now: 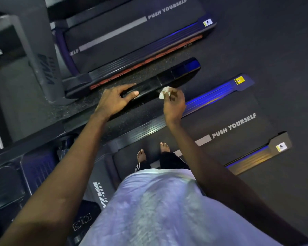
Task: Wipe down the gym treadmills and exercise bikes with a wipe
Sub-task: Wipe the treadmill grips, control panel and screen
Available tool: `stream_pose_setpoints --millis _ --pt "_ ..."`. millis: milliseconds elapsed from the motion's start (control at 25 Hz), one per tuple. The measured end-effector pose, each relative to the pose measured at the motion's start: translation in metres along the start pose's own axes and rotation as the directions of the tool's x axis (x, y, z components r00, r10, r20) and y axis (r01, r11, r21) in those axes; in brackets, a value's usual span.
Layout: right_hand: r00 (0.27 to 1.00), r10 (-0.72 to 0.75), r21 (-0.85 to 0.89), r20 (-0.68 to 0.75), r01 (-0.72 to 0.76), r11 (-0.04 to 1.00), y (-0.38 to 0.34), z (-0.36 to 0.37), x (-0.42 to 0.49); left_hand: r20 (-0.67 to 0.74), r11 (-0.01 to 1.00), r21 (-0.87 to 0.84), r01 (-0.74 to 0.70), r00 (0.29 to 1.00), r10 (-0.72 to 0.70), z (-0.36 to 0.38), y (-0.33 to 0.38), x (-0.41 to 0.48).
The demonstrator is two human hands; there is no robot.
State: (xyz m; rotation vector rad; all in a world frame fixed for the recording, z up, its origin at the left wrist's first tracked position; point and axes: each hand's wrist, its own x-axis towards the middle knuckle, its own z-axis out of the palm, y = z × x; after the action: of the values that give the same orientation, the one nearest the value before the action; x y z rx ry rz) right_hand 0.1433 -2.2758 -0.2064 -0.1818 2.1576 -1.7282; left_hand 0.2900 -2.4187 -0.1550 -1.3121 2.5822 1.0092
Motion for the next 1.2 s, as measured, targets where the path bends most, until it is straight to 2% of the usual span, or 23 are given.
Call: stream_pose_setpoints --millis 80,240,320,400,560,680,760,960,1080,1200 --pt "0.981 0.167 0.104 -0.095 -0.157 0.982 0.001 0.007 0.007 -0.007 1.0 0.005 -0.009 1.0 0.009 0.0 0.001 -0.001" --pt "0.892 0.423 0.327 -0.156 -0.358 0.875 0.009 0.016 0.019 0.008 0.996 0.048 -0.08 0.997 0.08 0.003 -0.008 -0.006" --pt "0.843 0.516 0.387 -0.149 -0.431 0.815 0.01 0.019 0.028 0.023 0.996 0.044 -0.08 0.997 0.079 0.002 -0.022 -0.015" --pt "0.833 0.546 0.386 -0.088 -0.476 0.79 0.006 0.028 0.02 0.017 0.997 0.049 -0.052 0.999 0.052 -0.002 -0.037 -0.024" --pt "0.856 0.507 0.307 0.099 -0.511 0.803 0.002 0.043 -0.021 -0.023 0.999 0.036 0.0 1.0 0.001 -0.005 -0.053 -0.034" --pt "0.843 0.538 0.329 0.024 -0.515 0.792 0.003 0.039 -0.004 -0.019 0.999 0.033 0.02 1.0 -0.019 -0.006 -0.061 -0.04" --pt "0.831 0.555 0.272 -0.033 -0.527 0.805 0.002 0.042 -0.001 -0.009 0.999 0.028 0.018 1.0 -0.018 -0.007 -0.065 -0.043" --pt "0.831 0.548 0.206 0.099 -0.556 0.805 -0.002 0.067 -0.053 -0.02 1.0 0.025 -0.001 1.0 0.001 -0.01 -0.057 -0.046" --pt "0.923 0.383 0.205 0.039 -0.383 0.901 0.001 0.058 -0.045 -0.002 1.0 0.018 0.008 1.0 -0.008 -0.013 -0.062 -0.051" --pt "0.998 0.056 0.018 0.036 -0.056 0.998 -0.009 0.037 -0.044 -0.019 0.999 -0.031 0.027 0.999 -0.027 -0.018 -0.071 -0.056"
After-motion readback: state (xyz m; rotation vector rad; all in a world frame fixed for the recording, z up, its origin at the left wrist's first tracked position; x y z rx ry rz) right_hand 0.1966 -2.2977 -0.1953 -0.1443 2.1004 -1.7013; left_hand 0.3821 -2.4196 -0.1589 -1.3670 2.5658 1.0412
